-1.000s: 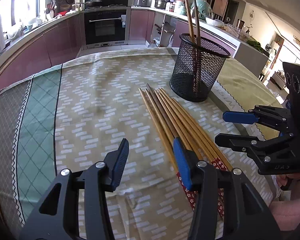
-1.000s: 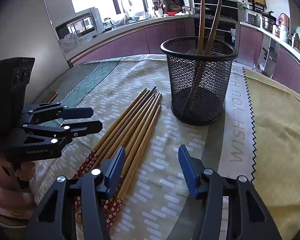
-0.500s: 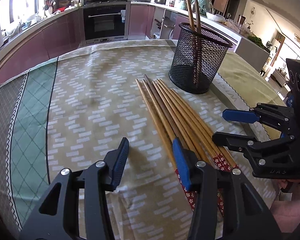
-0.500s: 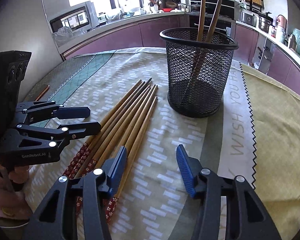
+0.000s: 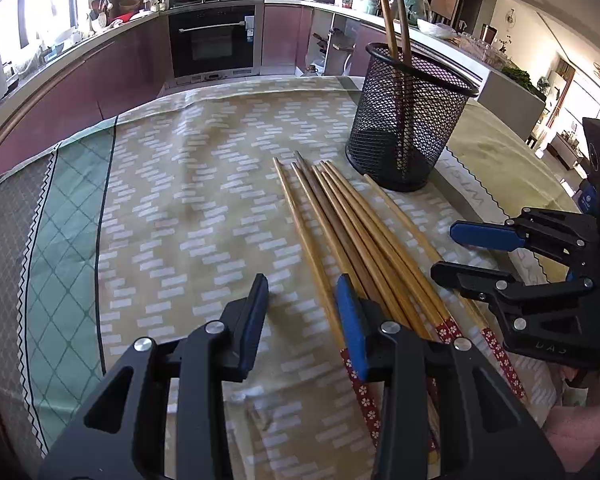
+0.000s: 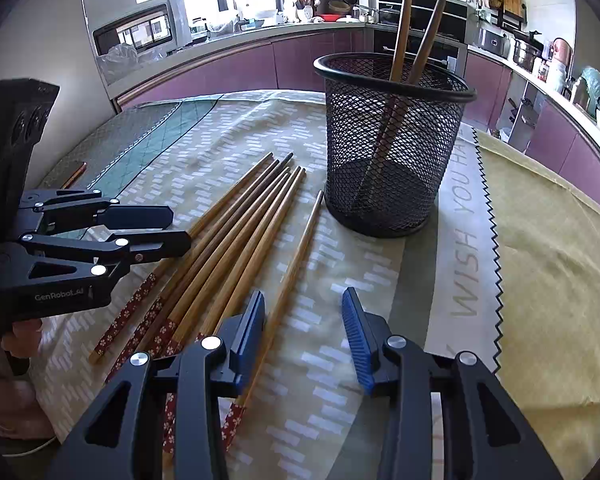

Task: Organize utensils
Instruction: 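Open both grippers and move them back to the chopstick pile, then close the right gripper on a chopstick while the left gripper grasps another chopstick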

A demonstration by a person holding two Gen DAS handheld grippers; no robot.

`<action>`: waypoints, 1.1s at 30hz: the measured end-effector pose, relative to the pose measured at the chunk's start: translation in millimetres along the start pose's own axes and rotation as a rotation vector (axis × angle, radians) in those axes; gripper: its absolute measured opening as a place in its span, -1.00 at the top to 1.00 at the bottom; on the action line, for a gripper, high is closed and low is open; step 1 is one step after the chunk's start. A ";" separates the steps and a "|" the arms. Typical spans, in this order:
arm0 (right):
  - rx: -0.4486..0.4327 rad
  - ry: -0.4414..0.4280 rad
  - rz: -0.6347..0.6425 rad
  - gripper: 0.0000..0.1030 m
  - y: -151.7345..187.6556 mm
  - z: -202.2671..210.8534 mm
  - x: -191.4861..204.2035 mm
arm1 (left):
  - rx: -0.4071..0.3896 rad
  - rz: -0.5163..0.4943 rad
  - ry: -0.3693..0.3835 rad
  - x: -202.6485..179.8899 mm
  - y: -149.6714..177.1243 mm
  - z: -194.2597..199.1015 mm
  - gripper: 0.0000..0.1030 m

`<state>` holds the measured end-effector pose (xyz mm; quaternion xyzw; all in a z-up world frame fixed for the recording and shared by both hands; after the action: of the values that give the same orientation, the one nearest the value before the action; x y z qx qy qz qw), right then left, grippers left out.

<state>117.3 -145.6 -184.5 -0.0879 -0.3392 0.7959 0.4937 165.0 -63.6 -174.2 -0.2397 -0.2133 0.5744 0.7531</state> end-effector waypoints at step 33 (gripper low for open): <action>-0.022 -0.186 -0.062 0.89 -12.7 -2.8 14.1 | 0.002 0.046 0.101 -11.2 5.6 6.8 0.86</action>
<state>120.9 -128.8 -175.9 -0.0086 -0.3949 0.7812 0.4834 153.9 -72.4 -172.7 -0.2727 -0.1687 0.5790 0.7497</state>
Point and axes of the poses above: each gripper's, at about its wrist camera, not at the fingertips, and z roughly against the way its jaws point, x to its left, y to its underside, the point moved 9 cm from there along -z, roughly the way its jaws point, and after that the axes turned 10 degrees about -y, right-handed, at the moved point
